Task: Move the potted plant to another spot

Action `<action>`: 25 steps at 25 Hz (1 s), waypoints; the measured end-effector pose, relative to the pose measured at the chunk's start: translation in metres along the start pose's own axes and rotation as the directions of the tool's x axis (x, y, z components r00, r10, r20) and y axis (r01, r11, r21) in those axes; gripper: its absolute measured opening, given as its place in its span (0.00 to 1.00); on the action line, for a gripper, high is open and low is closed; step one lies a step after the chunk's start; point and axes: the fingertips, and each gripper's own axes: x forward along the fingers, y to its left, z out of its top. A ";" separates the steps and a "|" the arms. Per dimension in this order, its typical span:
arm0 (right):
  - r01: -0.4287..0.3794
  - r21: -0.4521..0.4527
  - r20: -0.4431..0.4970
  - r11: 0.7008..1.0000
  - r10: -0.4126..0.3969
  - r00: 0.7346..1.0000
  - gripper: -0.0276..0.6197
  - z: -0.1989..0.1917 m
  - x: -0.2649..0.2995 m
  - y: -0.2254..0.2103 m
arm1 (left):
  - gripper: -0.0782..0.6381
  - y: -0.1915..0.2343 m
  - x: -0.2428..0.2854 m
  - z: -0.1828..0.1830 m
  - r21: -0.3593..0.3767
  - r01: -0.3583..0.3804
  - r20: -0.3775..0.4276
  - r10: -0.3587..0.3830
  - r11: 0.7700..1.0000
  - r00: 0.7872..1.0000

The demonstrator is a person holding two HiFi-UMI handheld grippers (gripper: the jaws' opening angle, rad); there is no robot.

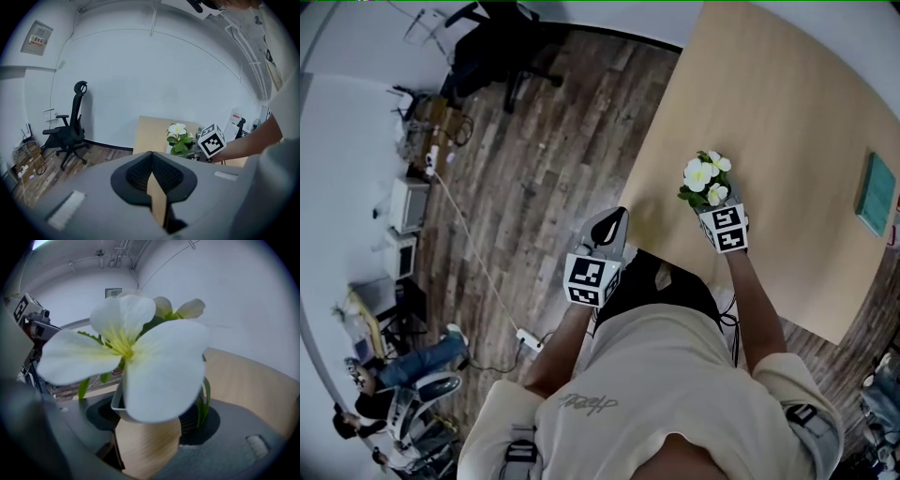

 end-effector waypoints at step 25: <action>0.019 -0.044 -0.032 0.999 -0.020 0.999 0.57 0.013 0.085 -0.018 | 0.13 0.058 0.022 -0.008 -0.120 -0.066 -0.047 0.061 0.991 0.997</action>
